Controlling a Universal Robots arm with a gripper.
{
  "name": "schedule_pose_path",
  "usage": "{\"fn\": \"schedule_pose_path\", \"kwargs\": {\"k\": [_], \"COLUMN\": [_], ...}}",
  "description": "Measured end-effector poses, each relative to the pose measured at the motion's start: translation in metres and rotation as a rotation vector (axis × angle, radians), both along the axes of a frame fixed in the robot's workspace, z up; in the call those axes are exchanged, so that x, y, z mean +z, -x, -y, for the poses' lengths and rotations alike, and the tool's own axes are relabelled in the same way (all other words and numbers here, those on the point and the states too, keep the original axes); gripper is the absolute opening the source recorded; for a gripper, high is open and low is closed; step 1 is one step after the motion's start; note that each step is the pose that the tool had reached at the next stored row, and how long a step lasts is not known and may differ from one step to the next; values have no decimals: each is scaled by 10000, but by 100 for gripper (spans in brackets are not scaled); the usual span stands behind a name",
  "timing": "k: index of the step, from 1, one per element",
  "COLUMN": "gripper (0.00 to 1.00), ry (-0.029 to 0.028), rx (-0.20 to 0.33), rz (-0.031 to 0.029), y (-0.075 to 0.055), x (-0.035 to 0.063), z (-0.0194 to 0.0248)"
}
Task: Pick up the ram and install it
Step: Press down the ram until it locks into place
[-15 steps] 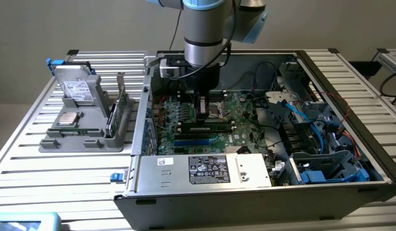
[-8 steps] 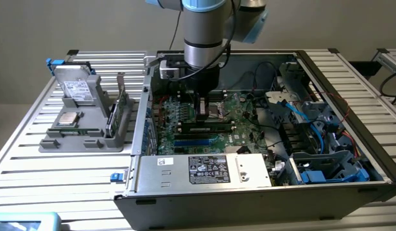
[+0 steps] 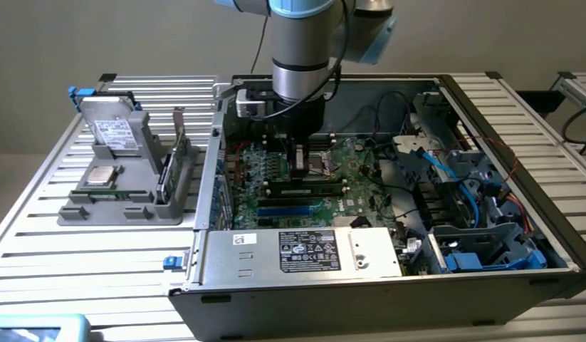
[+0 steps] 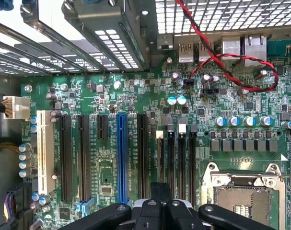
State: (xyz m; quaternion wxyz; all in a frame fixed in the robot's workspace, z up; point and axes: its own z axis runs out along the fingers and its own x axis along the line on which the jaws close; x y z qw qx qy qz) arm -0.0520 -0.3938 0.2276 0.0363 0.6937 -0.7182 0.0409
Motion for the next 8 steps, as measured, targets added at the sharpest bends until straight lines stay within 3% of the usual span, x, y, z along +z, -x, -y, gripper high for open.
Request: {"fn": "schedule_pose_path", "kwargs": {"k": [3,8], "gripper": [11,11], "ry": [20,19], "rx": [0,1], "rz": [-13,-11], "y": [-38,-256], "x": [135,201], "z": [3,2]}}
